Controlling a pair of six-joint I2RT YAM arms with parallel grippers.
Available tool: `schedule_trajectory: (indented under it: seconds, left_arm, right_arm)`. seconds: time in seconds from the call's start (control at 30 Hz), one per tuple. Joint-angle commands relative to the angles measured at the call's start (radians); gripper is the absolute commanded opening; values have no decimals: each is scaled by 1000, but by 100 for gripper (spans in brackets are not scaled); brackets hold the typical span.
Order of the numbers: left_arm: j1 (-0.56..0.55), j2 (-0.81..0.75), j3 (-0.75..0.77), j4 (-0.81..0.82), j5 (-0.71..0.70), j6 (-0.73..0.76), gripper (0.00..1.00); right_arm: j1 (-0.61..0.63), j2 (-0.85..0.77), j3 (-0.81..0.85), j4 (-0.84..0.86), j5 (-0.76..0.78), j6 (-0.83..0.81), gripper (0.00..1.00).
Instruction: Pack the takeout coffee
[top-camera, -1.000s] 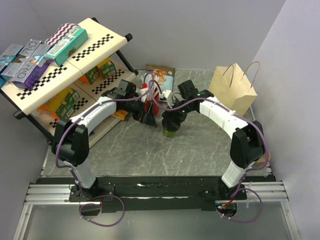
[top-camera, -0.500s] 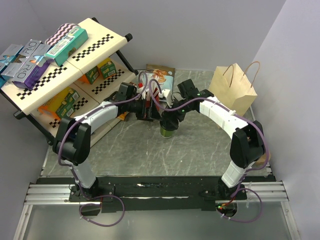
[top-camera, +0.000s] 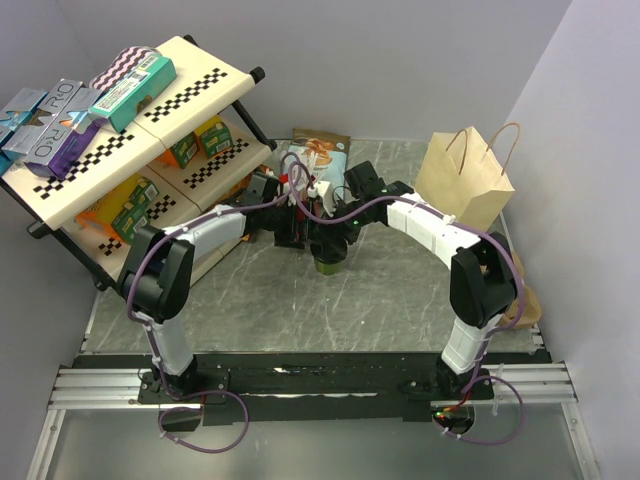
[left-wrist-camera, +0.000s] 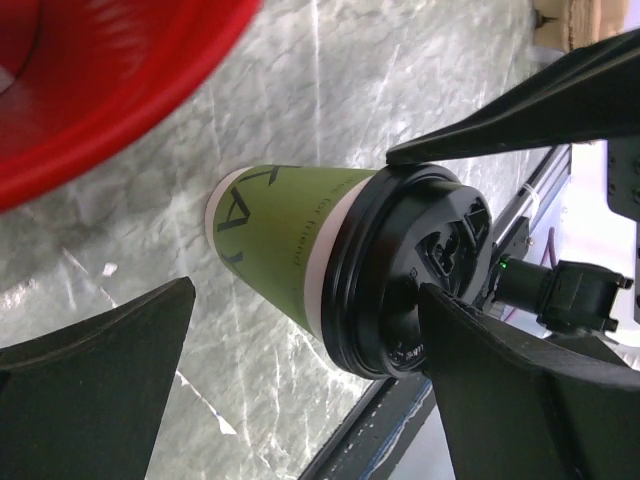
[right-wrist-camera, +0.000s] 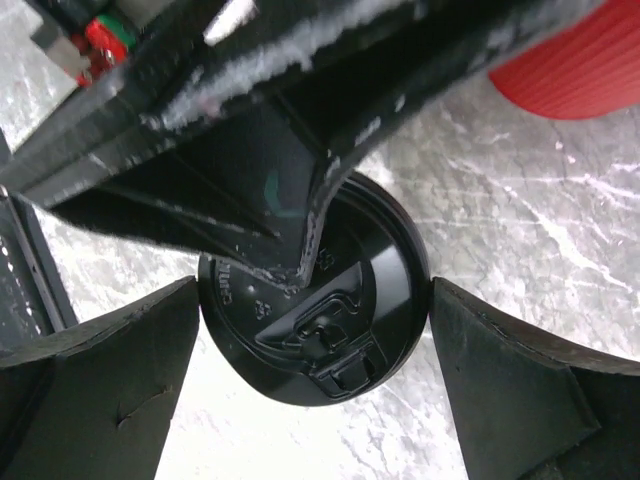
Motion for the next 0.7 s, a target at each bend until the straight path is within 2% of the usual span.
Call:
schedule_trajectory:
  seconds: [0.0, 0.2, 0.47, 0.6, 0.67]
  left_arm:
    - [-5, 14, 18, -61, -118, 34, 99]
    - [-5, 17, 28, -66, -126, 43, 99]
    - [-8, -41, 100, -18, 3, 71, 100]
    - [-19, -81, 148, -59, -30, 137, 99]
    - [-29, -107, 155, -76, -66, 193, 99]
  right_arm:
    - [8, -36, 42, 68, 2, 27, 100]
    - [8, -84, 40, 75, 6, 36, 100]
    - [-11, -222, 33, 32, 13, 58, 100]
    - [-67, -296, -19, -8, 53, 97, 100]
    - [-104, -306, -30, -42, 23, 139, 100]
